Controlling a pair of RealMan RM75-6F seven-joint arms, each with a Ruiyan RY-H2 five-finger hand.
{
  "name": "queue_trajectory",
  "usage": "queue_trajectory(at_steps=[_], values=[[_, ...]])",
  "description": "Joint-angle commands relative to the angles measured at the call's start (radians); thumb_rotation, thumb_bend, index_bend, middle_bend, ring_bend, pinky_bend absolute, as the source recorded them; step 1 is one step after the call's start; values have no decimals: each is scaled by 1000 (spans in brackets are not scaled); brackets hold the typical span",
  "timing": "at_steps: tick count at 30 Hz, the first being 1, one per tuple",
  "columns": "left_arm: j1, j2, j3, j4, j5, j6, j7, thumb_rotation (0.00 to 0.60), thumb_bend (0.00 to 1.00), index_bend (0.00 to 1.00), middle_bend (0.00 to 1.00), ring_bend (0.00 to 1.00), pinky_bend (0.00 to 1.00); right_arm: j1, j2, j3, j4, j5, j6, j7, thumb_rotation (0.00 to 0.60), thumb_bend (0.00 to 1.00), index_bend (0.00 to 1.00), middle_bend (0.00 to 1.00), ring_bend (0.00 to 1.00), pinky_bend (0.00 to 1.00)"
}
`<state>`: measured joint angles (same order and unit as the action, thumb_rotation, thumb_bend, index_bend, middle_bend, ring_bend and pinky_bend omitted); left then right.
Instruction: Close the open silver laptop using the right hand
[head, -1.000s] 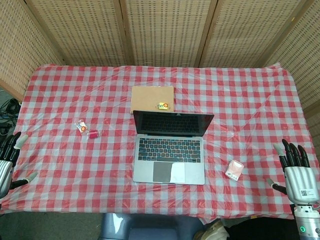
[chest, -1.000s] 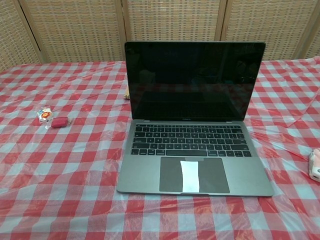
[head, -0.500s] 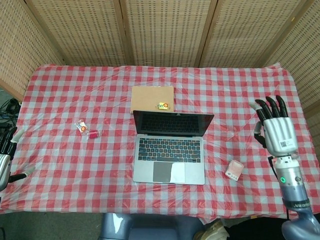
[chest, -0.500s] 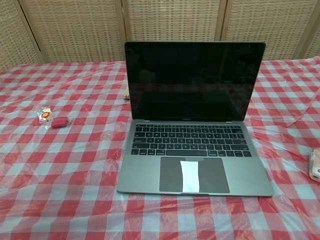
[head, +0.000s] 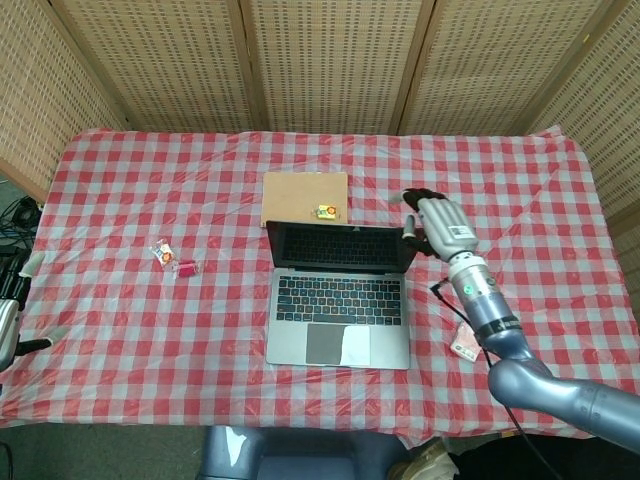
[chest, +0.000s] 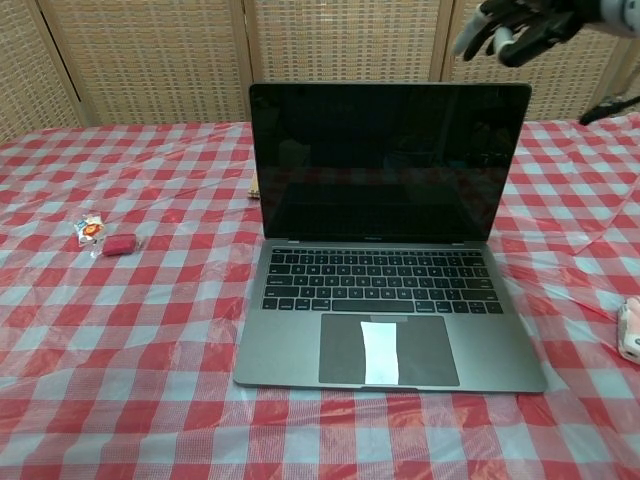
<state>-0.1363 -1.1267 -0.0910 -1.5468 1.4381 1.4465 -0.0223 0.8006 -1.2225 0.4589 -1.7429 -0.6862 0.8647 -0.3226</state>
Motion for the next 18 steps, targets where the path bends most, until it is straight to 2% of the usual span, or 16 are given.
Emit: queue_trajectory(at_steps=[1,9,18], values=[[-3,1,-2,2,-6,-7,-2,600,0,0,0,0,0,81,-43,-3,29,113,-58,-10,600,1000,302,347,242,271],[-5,6,-6,9,-19,-16,-21,600,0,0,0,0,0,168,-31,-28,1,262,-87,-11,600,1000,330,385,293,322],[-6,9,-6,10,-9,-10,-38,600,0,0,0,0,0,204,33,-46,-71,326,-131,42,600,1000,350,413,326,342]])
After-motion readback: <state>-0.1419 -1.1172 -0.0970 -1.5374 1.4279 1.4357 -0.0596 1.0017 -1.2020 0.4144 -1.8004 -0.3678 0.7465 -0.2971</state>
